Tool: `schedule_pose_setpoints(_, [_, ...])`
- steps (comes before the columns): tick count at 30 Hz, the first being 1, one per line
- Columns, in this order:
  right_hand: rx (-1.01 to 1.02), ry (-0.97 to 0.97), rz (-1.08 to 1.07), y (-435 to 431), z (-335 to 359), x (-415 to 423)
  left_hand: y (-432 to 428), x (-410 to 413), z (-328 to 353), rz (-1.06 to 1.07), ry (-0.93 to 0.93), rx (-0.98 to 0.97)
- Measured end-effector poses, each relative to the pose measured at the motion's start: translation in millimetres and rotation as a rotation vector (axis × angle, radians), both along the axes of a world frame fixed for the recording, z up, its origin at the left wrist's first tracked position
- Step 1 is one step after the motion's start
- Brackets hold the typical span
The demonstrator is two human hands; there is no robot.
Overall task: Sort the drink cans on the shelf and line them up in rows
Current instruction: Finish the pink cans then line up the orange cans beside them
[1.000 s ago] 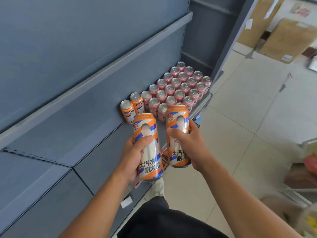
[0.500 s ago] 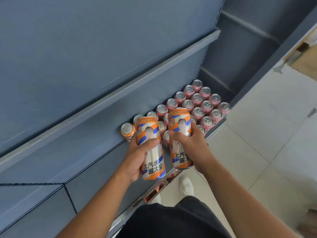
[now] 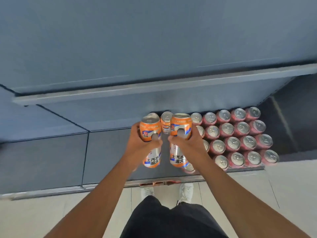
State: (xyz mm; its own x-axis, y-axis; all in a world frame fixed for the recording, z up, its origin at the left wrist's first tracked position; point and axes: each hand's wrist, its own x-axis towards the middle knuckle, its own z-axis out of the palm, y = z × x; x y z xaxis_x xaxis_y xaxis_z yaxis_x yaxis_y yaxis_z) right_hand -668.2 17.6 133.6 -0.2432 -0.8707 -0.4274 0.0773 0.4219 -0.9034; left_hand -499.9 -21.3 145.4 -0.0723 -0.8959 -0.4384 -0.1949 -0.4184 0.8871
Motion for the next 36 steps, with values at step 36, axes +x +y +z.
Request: schedule_pose_setpoints(36, [-0.166,0.586,0.137,-49,-139,15,-34,0,-173,0.011,-0.142,-0.045])
